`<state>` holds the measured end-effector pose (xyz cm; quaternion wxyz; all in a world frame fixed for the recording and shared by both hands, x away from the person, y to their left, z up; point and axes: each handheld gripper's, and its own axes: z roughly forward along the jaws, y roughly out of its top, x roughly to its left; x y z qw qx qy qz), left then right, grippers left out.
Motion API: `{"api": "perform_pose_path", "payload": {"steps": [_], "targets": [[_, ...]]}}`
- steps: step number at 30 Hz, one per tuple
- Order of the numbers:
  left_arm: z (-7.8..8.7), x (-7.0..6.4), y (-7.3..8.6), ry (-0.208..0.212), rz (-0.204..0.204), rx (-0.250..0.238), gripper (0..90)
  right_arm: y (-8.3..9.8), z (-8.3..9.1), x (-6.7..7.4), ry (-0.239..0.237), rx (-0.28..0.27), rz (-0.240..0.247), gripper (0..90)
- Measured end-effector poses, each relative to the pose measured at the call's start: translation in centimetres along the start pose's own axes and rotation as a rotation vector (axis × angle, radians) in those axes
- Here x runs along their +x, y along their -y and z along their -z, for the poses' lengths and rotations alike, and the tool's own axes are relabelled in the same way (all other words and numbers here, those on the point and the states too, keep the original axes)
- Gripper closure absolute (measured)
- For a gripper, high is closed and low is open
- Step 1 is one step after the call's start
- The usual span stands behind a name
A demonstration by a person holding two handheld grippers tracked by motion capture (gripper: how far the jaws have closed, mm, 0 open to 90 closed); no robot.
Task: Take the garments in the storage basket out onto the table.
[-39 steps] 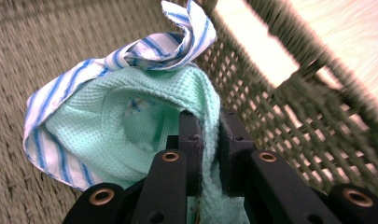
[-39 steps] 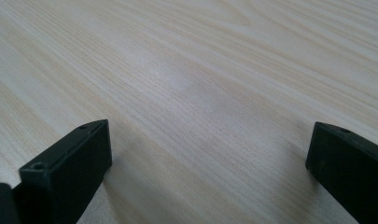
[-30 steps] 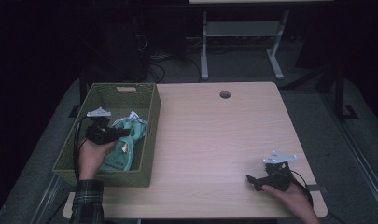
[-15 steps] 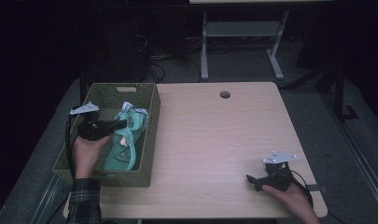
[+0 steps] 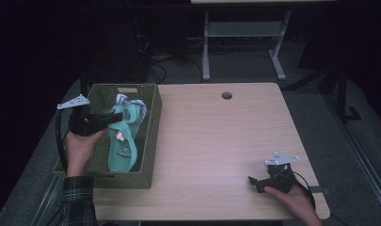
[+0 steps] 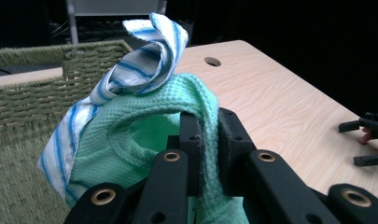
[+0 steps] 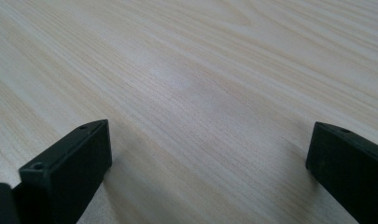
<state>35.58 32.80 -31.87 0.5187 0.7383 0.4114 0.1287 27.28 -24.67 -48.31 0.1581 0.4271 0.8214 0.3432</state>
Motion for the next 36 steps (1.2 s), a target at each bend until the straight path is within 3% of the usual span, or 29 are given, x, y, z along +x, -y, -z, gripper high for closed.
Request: {"api": "perform_pose_path", "payload": {"steps": [19,36], "targets": [[1.2,-2.0,-4.5,0.032,-0.08,-0.017,81.3,0.0,0.0,0.0,0.0,-0.001,0.0,0.0],[-0.4,-5.1,-8.4,0.102,-0.142,-0.035,81.2,0.0,0.0,0.0,0.0,0.0,0.0,0.0]]}}
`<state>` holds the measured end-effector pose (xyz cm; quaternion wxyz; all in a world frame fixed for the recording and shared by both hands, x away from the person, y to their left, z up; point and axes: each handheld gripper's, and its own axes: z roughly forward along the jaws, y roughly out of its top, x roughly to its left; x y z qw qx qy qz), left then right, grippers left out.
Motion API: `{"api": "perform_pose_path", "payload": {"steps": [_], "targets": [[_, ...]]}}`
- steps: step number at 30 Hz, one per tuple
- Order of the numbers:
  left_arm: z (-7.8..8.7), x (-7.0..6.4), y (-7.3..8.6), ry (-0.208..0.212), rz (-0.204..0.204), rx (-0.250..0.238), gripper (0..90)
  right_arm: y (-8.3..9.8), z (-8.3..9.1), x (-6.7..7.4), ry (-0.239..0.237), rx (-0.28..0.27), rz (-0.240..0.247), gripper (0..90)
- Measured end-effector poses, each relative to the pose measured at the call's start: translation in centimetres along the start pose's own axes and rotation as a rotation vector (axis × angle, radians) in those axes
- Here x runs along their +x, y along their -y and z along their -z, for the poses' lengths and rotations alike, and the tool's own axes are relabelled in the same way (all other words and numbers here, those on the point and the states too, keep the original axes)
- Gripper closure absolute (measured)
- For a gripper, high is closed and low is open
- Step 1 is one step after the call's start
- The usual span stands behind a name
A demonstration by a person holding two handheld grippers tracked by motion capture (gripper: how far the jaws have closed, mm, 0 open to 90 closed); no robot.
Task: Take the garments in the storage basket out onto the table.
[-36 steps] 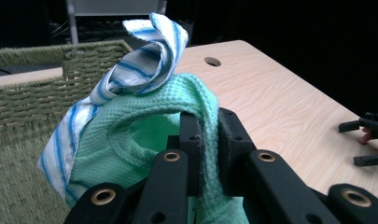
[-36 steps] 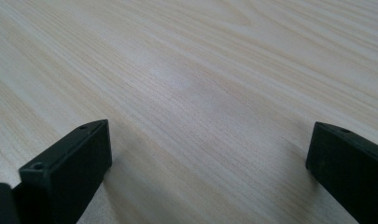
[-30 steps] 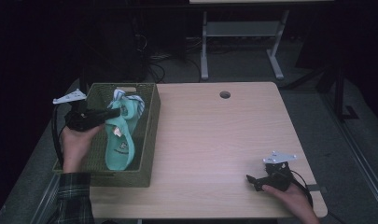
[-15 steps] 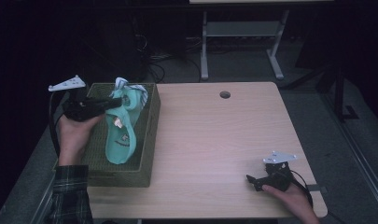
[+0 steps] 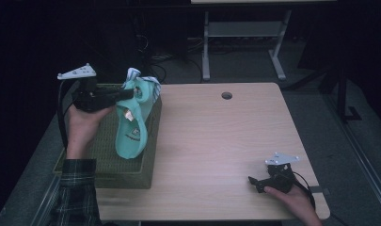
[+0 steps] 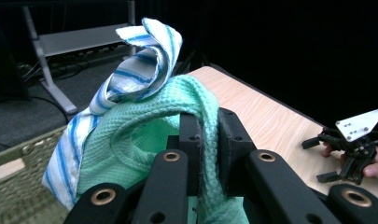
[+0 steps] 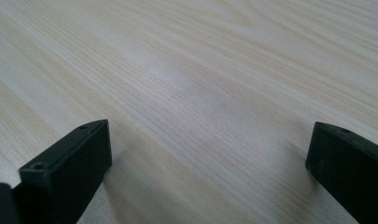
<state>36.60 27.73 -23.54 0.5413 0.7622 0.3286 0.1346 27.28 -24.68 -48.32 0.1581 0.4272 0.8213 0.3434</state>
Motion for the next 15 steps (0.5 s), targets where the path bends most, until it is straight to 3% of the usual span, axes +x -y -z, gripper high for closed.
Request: {"api": "perform_pose_path", "payload": {"steps": [15], "targets": [[-3.1,-2.5,-1.6,0.066,-0.028,-0.006,81.2,0.0,0.0,0.0,0.0,0.0,0.0,0.0]]}}
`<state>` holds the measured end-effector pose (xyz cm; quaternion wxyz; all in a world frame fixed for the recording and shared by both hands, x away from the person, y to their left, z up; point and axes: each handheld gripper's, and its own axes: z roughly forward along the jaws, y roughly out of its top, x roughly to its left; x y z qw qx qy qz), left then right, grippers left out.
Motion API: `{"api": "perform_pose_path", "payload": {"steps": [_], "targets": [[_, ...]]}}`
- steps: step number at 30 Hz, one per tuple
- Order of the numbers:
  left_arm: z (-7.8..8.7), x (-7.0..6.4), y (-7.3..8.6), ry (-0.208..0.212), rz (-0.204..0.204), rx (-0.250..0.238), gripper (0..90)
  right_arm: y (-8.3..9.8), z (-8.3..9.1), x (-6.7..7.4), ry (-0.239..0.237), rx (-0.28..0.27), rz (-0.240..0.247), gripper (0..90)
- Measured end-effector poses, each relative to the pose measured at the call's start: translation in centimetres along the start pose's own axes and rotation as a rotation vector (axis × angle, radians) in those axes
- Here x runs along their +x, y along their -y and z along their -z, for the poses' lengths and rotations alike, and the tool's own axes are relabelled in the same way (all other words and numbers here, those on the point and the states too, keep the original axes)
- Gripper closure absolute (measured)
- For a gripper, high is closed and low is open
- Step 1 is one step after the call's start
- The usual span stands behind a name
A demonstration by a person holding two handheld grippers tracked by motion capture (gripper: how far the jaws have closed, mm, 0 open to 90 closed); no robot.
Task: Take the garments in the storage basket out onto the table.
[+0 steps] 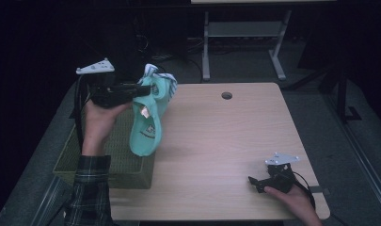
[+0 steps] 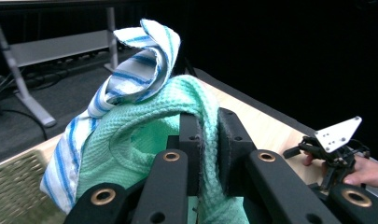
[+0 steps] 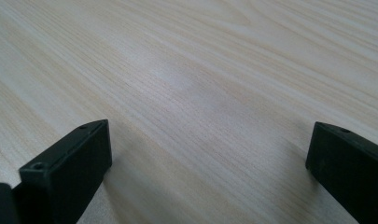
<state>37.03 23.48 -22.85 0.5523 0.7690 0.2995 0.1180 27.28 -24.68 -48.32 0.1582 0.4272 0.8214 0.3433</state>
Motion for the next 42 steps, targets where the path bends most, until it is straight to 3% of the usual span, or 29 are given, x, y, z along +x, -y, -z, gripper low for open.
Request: {"api": "perform_pose_path", "payload": {"steps": [11,19,38,42], "targets": [[-3.2,-2.2,-0.3,0.06,-0.016,0.01,81.1,0.0,0.0,0.0,-0.001,0.0,-0.001,0.0],[-5.1,-3.6,-0.2,0.079,-0.029,0.015,81.1,0.0,0.0,0.0,0.0,0.001,-0.002,0.0],[-10.0,-7.0,1.4,0.134,-0.037,0.044,81.1,0.0,0.0,0.0,0.001,-0.001,0.001,0.0],[-11.7,-7.8,2.1,0.141,-0.046,0.075,81.1,0.0,0.0,0.0,0.0,-0.002,0.001,0.0]]}}
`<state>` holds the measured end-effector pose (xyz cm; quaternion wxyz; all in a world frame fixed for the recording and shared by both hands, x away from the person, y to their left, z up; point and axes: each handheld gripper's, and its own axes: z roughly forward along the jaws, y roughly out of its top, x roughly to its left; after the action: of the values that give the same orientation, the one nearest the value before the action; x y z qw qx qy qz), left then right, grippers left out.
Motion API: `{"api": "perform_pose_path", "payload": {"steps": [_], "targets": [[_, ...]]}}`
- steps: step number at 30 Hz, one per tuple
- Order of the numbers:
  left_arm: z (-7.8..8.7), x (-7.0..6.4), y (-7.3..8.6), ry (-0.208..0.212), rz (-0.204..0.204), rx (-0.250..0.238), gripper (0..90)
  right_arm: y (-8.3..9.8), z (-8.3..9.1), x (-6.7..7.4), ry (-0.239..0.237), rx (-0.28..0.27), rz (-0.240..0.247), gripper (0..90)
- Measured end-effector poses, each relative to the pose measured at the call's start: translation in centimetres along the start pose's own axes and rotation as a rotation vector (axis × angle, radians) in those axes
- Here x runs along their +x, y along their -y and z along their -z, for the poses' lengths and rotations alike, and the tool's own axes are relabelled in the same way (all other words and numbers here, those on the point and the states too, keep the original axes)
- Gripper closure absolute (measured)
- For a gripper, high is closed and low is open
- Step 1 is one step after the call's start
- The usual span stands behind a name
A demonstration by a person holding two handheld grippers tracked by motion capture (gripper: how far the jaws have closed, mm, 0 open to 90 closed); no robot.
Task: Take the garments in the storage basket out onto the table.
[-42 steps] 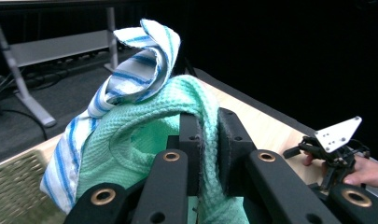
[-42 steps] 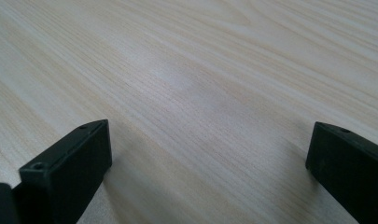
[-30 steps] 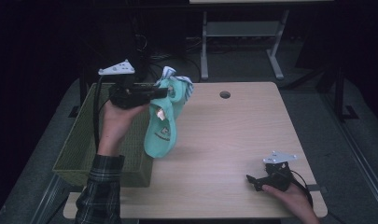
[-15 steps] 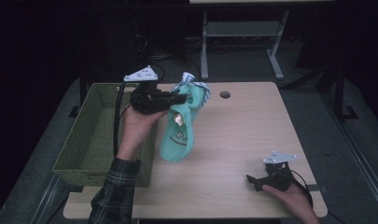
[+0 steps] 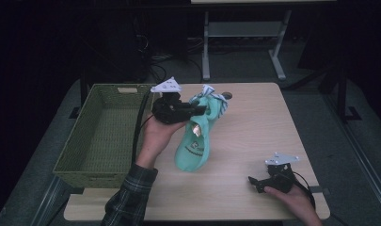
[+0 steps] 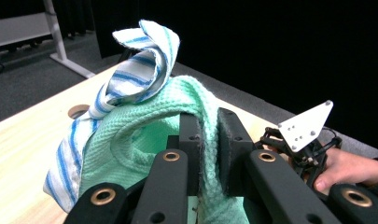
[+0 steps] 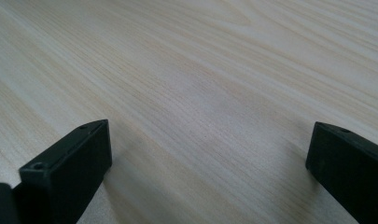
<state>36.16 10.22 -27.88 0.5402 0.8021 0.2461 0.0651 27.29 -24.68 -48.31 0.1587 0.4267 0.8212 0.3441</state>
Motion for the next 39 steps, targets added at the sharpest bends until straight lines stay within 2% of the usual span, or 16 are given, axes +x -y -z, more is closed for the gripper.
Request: {"api": "perform_pose_path", "payload": {"steps": [12,23,30,32,36,39], "targets": [[-4.0,-0.8,1.7,-0.006,0.004,0.058,81.0,0.0,0.0,0.0,0.0,0.001,0.001,0.0],[-7.5,-1.2,4.2,0.023,0.034,0.11,81.0,0.0,0.0,0.0,0.0,0.0,0.002,0.0],[-9.4,-1.1,5.7,0.02,0.046,0.137,81.0,0.0,0.0,0.0,0.0,0.001,0.004,0.0],[-10.5,-1.0,6.6,0.015,0.045,0.16,80.9,0.0,0.0,0.0,-0.001,0.002,0.001,0.0],[-11.5,-1.0,7.4,0.013,0.046,0.182,80.9,0.0,0.0,0.0,-0.002,0.003,0.001,0.0],[-12.6,-0.9,8.4,0.006,0.036,0.22,80.9,0.0,0.0,0.0,-0.002,0.003,0.001,0.0]]}}
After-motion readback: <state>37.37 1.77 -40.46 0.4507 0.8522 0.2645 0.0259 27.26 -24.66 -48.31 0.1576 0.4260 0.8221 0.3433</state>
